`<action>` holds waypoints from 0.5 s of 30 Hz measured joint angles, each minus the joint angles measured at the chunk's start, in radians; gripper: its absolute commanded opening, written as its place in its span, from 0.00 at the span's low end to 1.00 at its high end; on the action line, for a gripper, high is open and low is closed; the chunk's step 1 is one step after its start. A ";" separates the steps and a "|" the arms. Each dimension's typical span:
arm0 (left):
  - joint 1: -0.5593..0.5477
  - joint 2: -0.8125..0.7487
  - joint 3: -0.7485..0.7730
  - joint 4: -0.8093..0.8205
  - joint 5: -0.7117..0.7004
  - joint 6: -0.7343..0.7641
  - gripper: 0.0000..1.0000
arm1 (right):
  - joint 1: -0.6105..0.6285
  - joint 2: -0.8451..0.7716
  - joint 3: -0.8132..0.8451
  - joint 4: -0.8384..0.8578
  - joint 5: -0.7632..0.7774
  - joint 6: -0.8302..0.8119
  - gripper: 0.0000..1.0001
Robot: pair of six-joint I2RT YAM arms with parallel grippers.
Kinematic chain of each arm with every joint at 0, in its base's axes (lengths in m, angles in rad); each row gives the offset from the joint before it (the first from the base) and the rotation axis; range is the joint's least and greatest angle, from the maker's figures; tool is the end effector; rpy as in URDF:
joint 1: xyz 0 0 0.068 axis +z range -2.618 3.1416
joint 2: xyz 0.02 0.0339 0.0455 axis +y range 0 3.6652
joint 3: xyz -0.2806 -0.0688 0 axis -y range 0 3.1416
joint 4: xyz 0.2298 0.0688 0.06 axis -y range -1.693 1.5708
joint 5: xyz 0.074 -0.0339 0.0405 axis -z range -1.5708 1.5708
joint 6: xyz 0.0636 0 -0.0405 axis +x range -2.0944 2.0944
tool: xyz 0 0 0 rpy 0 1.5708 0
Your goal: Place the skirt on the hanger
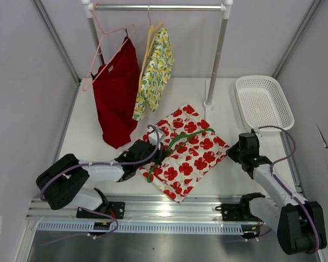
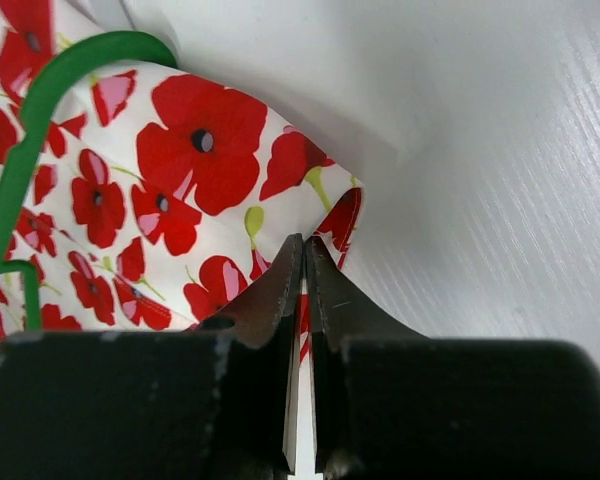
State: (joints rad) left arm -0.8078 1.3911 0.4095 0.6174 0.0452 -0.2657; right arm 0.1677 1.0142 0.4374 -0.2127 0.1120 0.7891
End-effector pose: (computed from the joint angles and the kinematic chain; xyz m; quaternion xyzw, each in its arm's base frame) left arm 0.1886 -0.2014 0.1829 0.2328 0.7898 -0.3060 0.4779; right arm 0.1922 0.0253 0.1793 0.3025 0.8725 0.1291 0.3613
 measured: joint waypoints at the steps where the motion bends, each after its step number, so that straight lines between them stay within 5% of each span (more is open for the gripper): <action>1: -0.001 0.000 -0.002 0.002 -0.008 -0.003 0.00 | 0.000 -0.022 0.000 -0.009 0.003 0.000 0.05; 15: -0.007 -0.011 -0.006 -0.003 -0.077 -0.018 0.00 | 0.000 -0.164 -0.010 -0.123 0.017 -0.006 0.05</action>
State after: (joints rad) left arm -0.8150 1.3796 0.4038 0.6140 -0.0319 -0.2832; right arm 0.1677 0.8505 0.4278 -0.3359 0.1291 0.7830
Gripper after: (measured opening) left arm 0.025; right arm 0.044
